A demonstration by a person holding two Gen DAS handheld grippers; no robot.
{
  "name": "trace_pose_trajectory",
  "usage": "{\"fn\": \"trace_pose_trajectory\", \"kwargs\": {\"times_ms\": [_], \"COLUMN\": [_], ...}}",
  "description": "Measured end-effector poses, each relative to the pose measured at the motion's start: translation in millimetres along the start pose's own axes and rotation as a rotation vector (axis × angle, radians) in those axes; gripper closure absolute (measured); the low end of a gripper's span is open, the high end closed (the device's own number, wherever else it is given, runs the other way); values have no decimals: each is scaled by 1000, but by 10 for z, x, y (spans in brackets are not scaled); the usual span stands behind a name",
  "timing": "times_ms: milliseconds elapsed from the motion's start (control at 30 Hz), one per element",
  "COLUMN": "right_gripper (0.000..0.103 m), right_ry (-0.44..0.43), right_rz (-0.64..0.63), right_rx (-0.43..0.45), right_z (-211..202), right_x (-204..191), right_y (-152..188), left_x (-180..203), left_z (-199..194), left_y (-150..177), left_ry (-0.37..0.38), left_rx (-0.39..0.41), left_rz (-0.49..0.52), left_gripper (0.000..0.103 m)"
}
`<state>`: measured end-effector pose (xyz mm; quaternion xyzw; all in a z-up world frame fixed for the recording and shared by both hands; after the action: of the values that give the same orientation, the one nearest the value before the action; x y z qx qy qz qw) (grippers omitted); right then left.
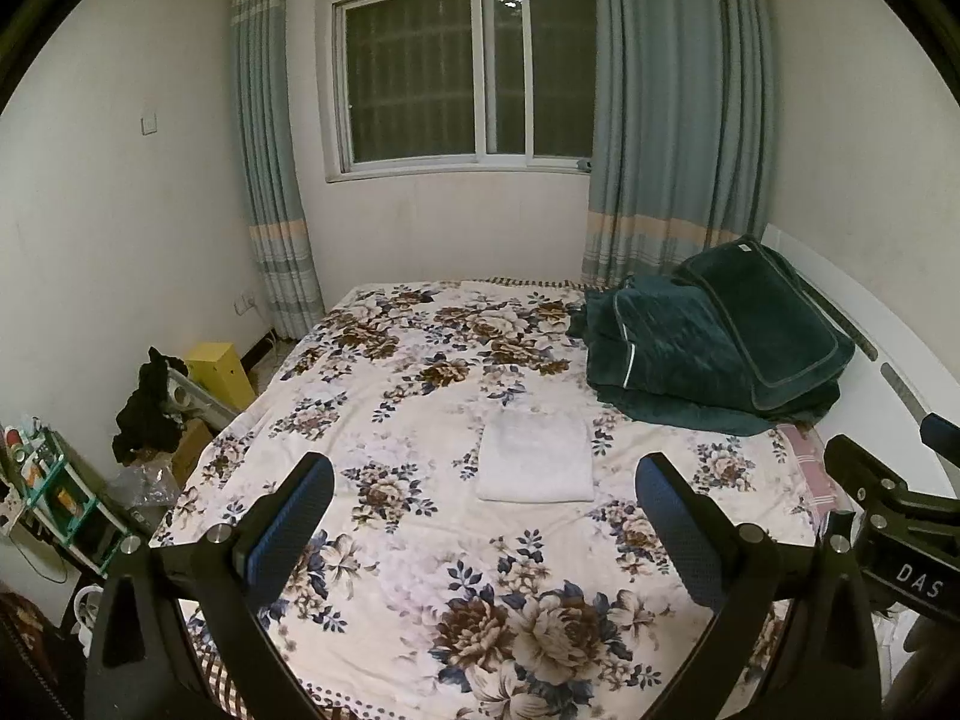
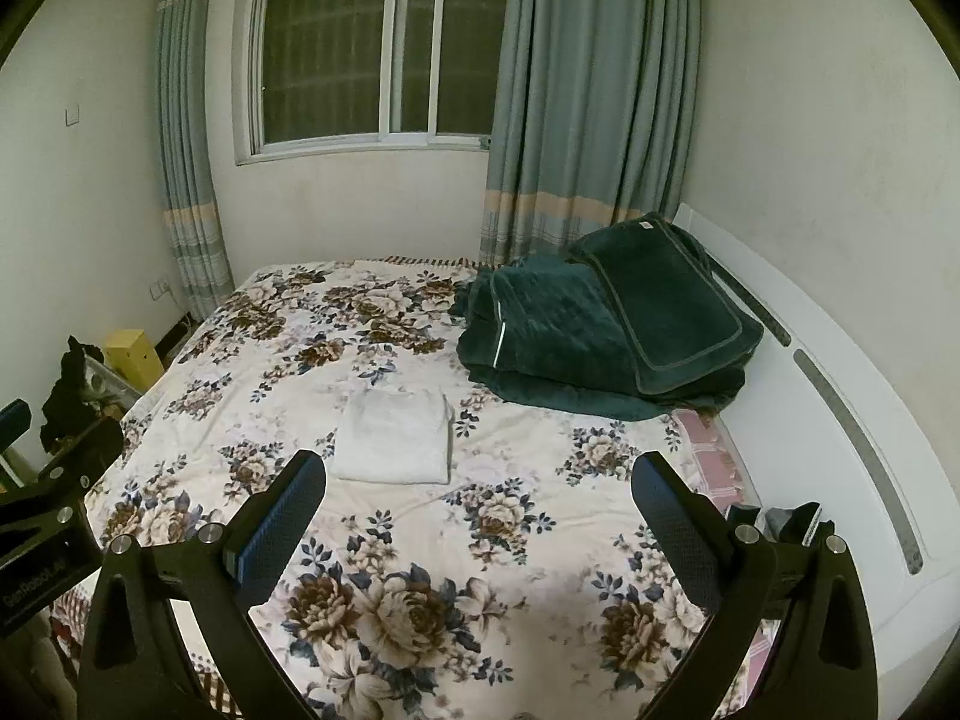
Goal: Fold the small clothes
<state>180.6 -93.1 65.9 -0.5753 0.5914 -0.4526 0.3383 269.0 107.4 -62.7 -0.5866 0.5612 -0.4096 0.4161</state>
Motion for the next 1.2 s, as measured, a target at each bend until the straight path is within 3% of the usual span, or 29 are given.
{"fn": "trace_pose_trajectory", "kwargs": {"times_ms": [267, 1200], "right_gripper": [0, 0], "right_ry": [-3, -21], "right_rz": [-4, 6], "right_rx": [-11, -32], "right_z": [7, -20], "right_x": [-19, -127], "right_y": [50, 187], "left_x": [-4, -13], "left_z": [17, 21], "left_y": [4, 2], "left_ry": [12, 17], "left_rx": [-36, -38], "left_rz": [-2, 0], "left_gripper": [0, 0]}}
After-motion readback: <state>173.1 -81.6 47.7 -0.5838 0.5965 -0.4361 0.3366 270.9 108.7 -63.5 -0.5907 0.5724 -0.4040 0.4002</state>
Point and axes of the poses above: each gripper's, at about its wrist camera, not at the fingertips, and z roughly the way its jaws point, x to its right, y to its underside, the point moved 6 cm from there along z, roughly the way its jaws point, and after that the axes turned 14 degrees about x, right-handed, at the moved point
